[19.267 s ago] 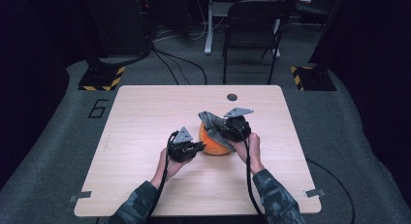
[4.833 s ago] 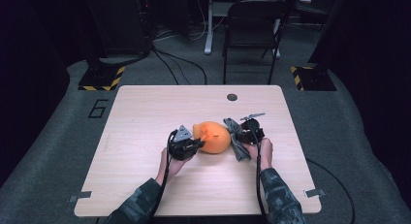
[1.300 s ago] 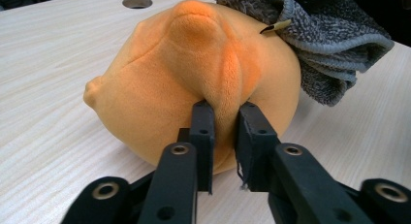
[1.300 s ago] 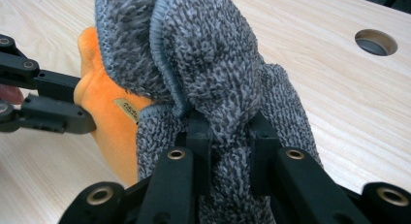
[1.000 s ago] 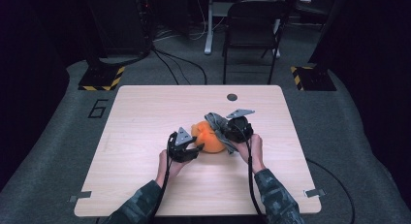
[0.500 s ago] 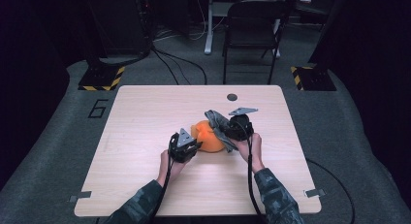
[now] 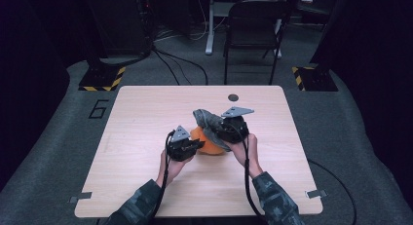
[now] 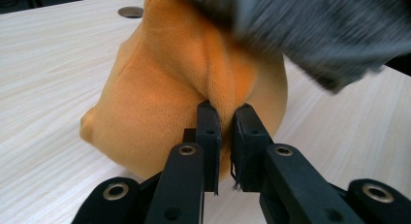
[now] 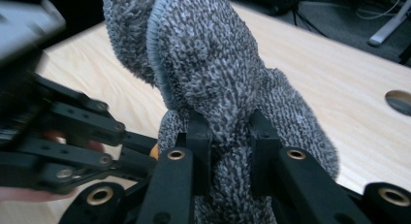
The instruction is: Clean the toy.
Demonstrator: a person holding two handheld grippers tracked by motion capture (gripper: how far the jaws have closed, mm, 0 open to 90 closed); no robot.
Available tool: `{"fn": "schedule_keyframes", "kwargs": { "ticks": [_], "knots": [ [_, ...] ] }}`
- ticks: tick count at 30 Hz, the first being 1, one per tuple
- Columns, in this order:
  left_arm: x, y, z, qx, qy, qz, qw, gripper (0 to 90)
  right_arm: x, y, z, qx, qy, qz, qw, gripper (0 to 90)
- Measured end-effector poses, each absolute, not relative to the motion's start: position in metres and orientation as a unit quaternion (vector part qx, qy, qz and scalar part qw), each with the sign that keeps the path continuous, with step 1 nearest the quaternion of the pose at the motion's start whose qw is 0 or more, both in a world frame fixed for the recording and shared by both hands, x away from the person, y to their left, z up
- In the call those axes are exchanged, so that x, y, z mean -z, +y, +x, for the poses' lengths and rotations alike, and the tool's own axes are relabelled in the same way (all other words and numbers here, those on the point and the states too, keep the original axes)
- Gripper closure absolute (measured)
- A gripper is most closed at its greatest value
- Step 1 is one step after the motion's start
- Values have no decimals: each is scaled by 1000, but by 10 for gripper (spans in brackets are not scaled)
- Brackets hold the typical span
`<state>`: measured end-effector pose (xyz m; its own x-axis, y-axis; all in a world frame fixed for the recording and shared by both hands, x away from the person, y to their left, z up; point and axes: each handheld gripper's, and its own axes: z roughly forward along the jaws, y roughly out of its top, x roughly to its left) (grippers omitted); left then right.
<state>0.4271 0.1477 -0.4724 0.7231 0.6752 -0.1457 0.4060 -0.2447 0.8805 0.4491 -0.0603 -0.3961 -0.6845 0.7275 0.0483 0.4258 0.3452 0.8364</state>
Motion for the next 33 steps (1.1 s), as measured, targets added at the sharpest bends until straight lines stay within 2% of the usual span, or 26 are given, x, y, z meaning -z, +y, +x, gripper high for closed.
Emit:
{"fn": "schedule_keyframes", "kwargs": {
  "ticks": [4,23,33],
  "knots": [
    [478,148,431,-131,352,779,502,824,415,-51,454,-411,816,352,201,756],
    [481,155,438,-126,362,773,506,824,428,-88,468,-380,807,402,208,752],
    [481,156,440,-122,362,773,507,824,443,-105,479,-359,802,441,180,751]
  ]
}}
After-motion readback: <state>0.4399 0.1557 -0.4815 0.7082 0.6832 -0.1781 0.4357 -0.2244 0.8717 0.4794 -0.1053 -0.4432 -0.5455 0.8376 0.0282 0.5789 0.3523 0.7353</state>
